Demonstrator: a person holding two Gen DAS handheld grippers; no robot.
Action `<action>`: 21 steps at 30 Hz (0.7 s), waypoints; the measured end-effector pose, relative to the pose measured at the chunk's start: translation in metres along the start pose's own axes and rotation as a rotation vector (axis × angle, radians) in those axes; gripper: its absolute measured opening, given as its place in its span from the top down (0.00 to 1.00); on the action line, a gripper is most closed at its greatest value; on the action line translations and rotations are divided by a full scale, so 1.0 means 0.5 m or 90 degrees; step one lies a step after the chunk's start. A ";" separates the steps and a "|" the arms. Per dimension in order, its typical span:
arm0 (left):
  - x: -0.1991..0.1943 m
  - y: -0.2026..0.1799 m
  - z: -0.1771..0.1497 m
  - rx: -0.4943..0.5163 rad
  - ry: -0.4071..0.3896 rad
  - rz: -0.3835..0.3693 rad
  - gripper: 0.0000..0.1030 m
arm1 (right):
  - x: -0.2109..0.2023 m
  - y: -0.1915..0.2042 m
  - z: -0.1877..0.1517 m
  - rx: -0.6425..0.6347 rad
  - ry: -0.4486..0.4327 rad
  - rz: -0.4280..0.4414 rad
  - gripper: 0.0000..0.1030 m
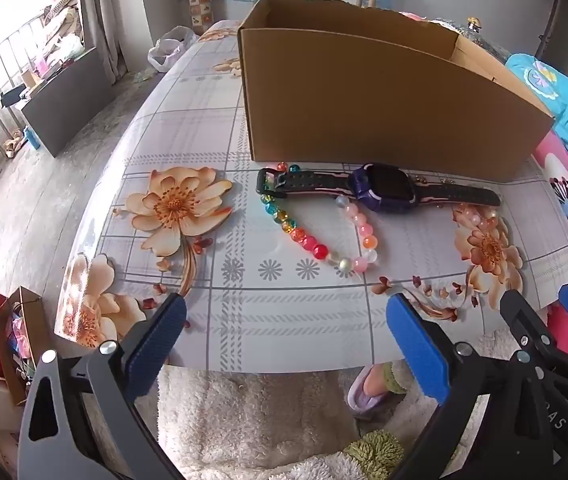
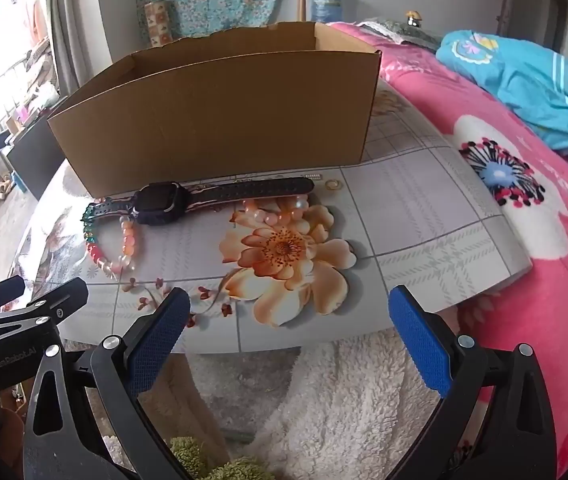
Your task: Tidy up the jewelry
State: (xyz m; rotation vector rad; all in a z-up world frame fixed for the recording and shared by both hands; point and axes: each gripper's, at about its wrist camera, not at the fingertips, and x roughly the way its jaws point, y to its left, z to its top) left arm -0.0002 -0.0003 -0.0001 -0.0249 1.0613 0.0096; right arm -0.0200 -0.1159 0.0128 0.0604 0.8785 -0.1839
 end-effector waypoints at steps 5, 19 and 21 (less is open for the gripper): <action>0.001 0.002 0.000 -0.003 0.002 -0.006 0.05 | 0.001 0.012 -0.004 0.001 -0.002 -0.005 0.07; 0.006 0.008 -0.008 0.001 0.001 0.001 0.05 | 0.009 0.006 -0.002 0.002 0.009 0.015 0.07; 0.005 0.006 -0.009 0.001 0.002 0.000 0.05 | 0.009 0.007 0.000 0.001 0.010 0.013 0.07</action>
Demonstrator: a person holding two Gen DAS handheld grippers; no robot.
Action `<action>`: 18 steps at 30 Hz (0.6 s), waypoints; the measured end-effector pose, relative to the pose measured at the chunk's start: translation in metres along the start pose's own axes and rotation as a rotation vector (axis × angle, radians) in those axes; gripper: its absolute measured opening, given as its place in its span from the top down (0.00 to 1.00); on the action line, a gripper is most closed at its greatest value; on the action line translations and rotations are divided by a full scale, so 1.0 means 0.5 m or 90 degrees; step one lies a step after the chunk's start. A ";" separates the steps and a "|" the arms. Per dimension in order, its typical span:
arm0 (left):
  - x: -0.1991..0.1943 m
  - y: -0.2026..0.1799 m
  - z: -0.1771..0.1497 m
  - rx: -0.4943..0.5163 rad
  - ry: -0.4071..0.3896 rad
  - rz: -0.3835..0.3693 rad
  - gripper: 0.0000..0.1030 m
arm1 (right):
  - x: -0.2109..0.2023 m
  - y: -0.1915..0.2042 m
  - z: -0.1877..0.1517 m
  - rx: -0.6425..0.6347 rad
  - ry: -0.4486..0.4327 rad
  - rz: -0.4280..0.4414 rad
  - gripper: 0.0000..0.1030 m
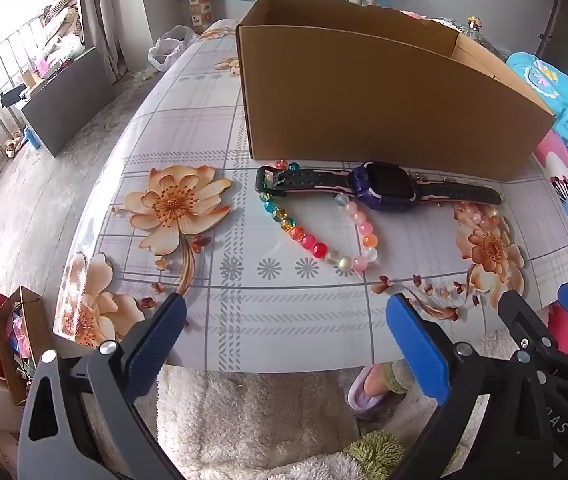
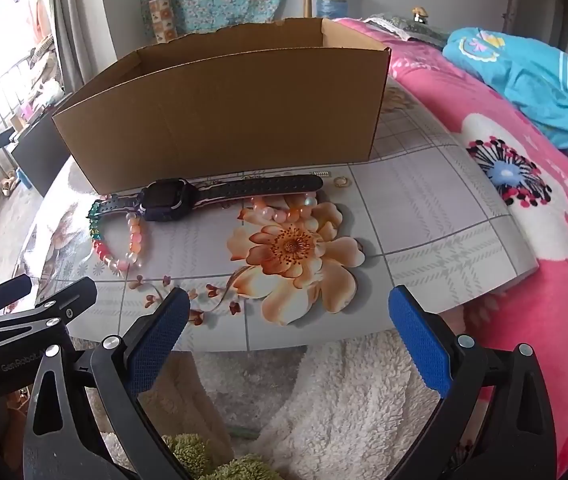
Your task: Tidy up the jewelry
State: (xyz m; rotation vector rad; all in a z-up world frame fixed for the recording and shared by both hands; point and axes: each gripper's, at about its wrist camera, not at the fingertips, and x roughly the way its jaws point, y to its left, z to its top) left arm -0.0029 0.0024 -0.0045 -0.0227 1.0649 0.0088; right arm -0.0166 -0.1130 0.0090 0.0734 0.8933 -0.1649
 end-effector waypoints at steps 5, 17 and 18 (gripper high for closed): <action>0.000 -0.005 0.001 0.001 0.002 -0.001 0.05 | -0.003 -0.001 -0.001 0.002 0.001 0.002 0.07; 0.001 -0.006 0.003 0.000 0.005 -0.003 0.05 | -0.005 -0.004 -0.001 0.002 0.001 0.003 0.07; 0.001 -0.005 0.003 0.001 0.004 -0.003 0.05 | -0.005 -0.004 -0.001 0.002 0.001 0.004 0.07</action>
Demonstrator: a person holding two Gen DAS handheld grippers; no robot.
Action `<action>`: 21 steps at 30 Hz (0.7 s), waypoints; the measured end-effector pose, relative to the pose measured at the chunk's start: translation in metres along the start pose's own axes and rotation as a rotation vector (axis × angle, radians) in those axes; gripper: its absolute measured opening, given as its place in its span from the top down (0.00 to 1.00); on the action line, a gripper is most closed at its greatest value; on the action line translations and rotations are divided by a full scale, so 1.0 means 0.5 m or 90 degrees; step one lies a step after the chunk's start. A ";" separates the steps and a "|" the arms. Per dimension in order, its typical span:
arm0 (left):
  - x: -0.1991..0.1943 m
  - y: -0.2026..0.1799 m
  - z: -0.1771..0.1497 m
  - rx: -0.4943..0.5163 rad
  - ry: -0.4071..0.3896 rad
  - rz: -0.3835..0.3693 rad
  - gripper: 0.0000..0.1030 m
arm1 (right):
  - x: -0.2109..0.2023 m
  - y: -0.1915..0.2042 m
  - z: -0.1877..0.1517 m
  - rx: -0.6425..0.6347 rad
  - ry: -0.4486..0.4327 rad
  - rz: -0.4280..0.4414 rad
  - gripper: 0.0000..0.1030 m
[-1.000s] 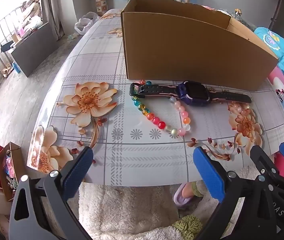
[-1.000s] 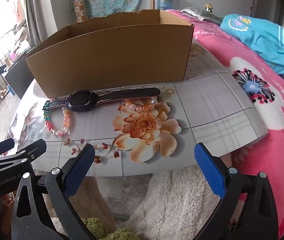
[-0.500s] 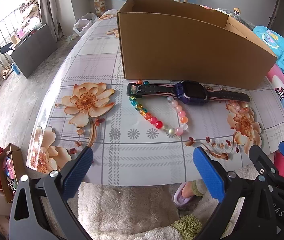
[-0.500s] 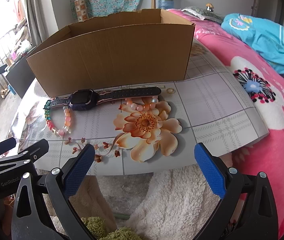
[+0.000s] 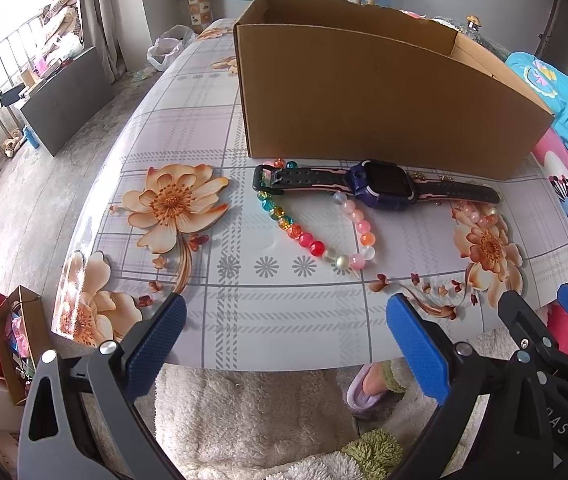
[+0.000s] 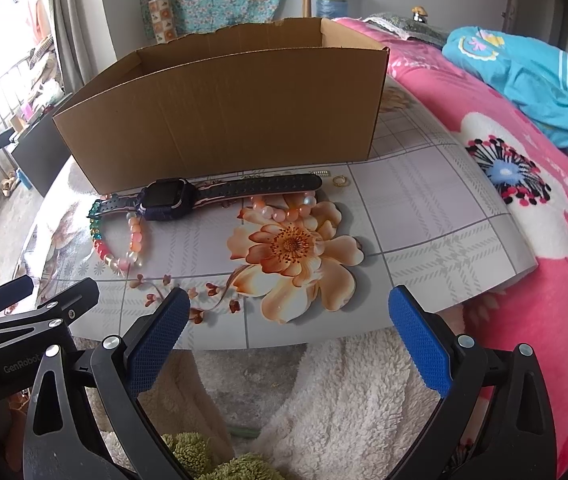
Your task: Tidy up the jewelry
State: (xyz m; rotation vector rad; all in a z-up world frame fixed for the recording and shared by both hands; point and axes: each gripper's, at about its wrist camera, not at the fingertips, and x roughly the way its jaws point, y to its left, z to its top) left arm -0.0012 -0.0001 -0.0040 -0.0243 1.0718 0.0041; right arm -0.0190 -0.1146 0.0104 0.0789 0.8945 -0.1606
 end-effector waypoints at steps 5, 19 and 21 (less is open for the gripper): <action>0.001 0.002 0.001 -0.002 0.002 -0.001 0.05 | -0.001 -0.001 0.000 0.000 0.001 0.000 0.07; 0.006 0.005 0.002 -0.005 0.004 0.001 0.05 | -0.003 -0.006 0.001 0.001 0.000 -0.002 0.07; 0.006 0.006 0.002 -0.005 0.005 0.001 0.05 | -0.002 -0.005 0.001 0.000 0.001 -0.002 0.07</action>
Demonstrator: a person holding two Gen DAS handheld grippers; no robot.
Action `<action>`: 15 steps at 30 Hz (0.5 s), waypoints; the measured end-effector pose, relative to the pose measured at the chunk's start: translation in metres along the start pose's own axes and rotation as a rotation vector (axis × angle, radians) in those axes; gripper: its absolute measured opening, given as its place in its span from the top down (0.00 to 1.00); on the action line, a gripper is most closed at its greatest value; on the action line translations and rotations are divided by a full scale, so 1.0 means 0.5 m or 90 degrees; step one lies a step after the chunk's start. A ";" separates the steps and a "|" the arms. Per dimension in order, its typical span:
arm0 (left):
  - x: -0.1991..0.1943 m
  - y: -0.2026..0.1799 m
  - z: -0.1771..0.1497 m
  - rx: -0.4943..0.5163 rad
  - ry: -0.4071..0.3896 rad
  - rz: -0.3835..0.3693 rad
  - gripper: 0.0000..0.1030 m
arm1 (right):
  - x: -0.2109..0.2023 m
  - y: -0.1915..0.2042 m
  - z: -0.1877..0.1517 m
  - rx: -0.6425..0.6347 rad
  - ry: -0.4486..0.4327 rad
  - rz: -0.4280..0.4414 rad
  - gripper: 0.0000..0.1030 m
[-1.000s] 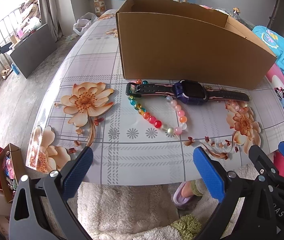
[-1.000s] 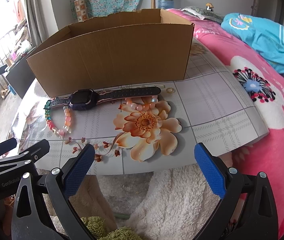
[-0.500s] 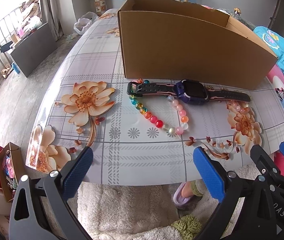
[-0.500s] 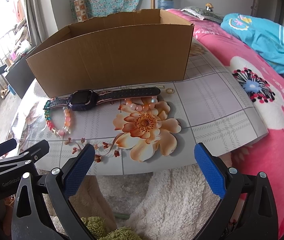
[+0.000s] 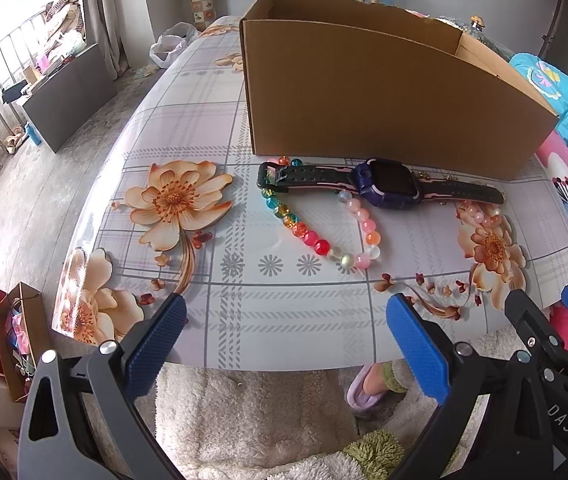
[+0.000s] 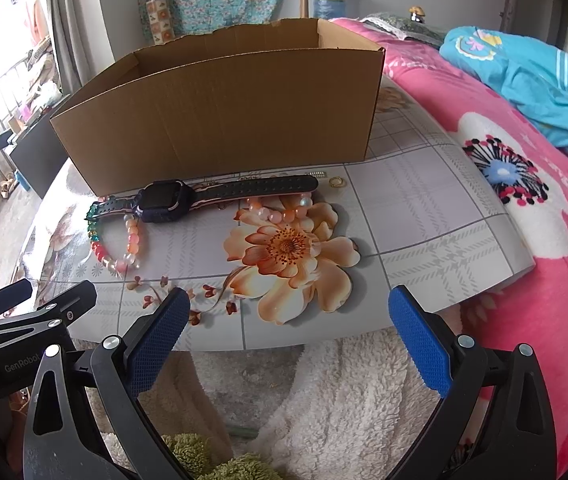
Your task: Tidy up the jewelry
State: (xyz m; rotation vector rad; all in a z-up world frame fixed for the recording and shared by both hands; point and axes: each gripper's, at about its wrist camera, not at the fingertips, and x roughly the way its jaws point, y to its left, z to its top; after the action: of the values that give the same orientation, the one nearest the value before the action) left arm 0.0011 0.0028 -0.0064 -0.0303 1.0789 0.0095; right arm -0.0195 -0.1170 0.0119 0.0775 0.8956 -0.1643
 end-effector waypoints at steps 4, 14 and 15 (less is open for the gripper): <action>0.000 0.002 0.000 0.000 -0.001 0.002 0.05 | 0.000 0.000 0.000 0.000 0.000 0.000 0.07; 0.004 0.000 -0.003 0.001 -0.003 0.014 0.05 | -0.002 -0.003 -0.001 0.005 -0.002 -0.003 0.07; 0.004 -0.001 -0.003 0.001 -0.003 0.015 0.05 | -0.001 -0.003 0.000 0.006 -0.001 -0.003 0.07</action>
State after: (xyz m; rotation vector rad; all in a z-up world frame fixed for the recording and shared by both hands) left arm 0.0007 0.0024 -0.0090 -0.0157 1.0745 0.0293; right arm -0.0201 -0.1185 0.0123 0.0839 0.8931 -0.1732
